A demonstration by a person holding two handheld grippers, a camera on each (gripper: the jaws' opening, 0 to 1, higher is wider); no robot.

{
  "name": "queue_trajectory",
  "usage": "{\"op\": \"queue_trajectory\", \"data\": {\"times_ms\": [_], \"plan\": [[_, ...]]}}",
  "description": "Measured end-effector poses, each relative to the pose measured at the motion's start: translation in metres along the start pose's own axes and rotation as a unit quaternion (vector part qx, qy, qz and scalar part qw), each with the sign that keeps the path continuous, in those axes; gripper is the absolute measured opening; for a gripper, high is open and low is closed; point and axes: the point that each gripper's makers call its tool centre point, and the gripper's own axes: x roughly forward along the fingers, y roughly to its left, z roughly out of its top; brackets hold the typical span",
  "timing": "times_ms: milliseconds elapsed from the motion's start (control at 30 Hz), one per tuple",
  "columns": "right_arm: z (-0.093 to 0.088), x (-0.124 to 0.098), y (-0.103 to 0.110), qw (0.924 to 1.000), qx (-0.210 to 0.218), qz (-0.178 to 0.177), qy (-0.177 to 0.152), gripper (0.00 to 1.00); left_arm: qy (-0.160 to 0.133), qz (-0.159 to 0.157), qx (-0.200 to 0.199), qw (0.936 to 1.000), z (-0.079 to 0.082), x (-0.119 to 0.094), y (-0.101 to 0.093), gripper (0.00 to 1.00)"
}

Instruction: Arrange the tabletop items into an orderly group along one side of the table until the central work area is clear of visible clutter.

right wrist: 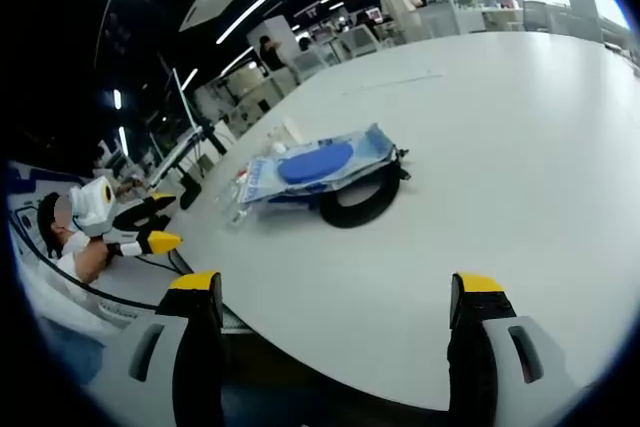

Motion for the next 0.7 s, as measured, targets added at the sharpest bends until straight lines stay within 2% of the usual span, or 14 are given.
{"op": "queue_trajectory", "data": {"times_ms": [500,567,700], "plan": [[0.011,0.012,0.013,0.9998,-0.007,0.014,-0.012,0.91,0.020,-0.003,-0.002,0.9998,-0.006,-0.001,-0.004,0.84],[0.012,0.014,0.013,0.9998,-0.005,0.012,-0.013,0.91,0.032,-0.002,-0.009,0.9995,-0.011,-0.001,-0.002,0.83],[0.018,0.019,0.012,0.9998,-0.004,0.009,-0.016,0.90,0.029,-0.002,-0.015,0.9995,-0.010,0.000,-0.001,0.82]]}}
